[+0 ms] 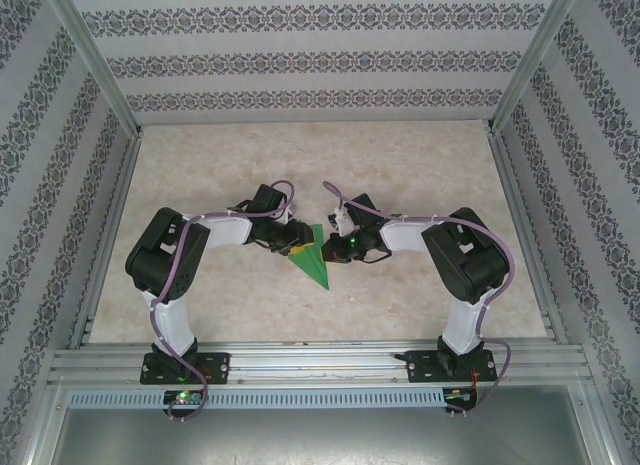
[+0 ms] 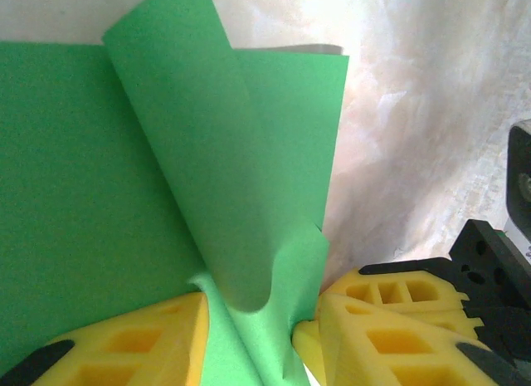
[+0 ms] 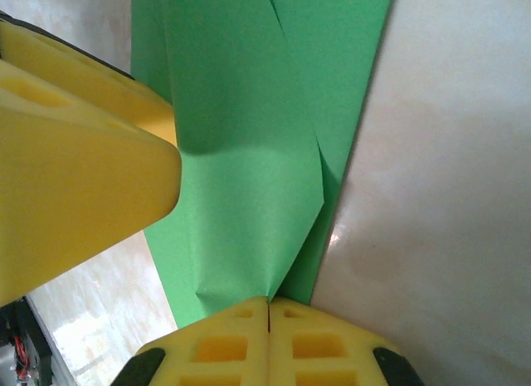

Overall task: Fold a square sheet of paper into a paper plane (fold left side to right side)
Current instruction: Fourth fold the wing at the center of the table.

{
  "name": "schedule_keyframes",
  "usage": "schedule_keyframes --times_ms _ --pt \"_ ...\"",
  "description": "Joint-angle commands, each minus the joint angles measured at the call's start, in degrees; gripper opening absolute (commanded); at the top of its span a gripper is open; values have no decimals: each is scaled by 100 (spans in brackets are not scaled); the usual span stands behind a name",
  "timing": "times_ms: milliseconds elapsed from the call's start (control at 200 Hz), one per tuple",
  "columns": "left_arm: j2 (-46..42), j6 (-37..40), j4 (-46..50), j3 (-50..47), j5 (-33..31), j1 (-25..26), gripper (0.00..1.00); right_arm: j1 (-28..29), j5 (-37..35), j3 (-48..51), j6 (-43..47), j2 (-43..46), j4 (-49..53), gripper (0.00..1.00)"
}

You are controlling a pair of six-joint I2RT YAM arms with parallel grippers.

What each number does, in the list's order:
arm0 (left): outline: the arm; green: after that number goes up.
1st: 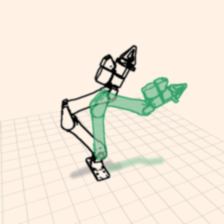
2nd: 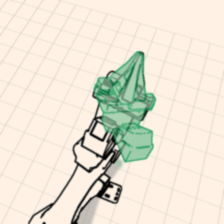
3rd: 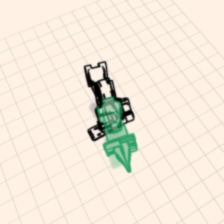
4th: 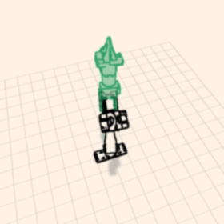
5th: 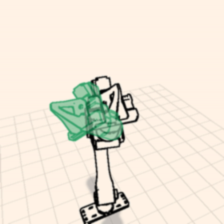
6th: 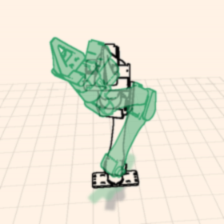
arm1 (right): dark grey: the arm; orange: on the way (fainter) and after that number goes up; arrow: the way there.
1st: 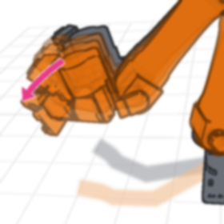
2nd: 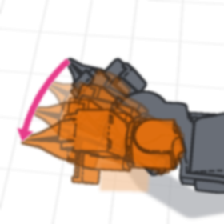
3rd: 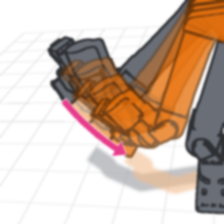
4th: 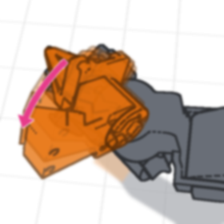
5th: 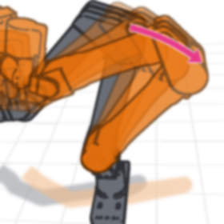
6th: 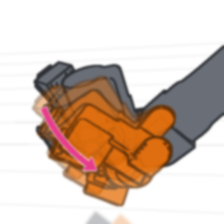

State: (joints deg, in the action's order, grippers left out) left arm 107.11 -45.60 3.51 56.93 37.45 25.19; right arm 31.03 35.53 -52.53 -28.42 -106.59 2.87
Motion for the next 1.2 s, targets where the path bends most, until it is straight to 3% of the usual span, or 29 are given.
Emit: schedule_keyframes --times_ms 0,270,520,649,1194 --pt "-248 28 317 50 -114 61 43 88 -584 26 165 -321 549 0" --pt "-758 186 577 123 -314 17 42 92 -723 16 179 -407 671 0" --pt "-468 -14 -227 21 397 59 15 97 -775 -33 188 -439 724 0" --pt "-194 -64 -432 87 521 102 8 104 -802 -53 214 -442 786 0" --pt "378 77 -332 39 232 83 5 131 -993 -131 366 -503 1067 0"
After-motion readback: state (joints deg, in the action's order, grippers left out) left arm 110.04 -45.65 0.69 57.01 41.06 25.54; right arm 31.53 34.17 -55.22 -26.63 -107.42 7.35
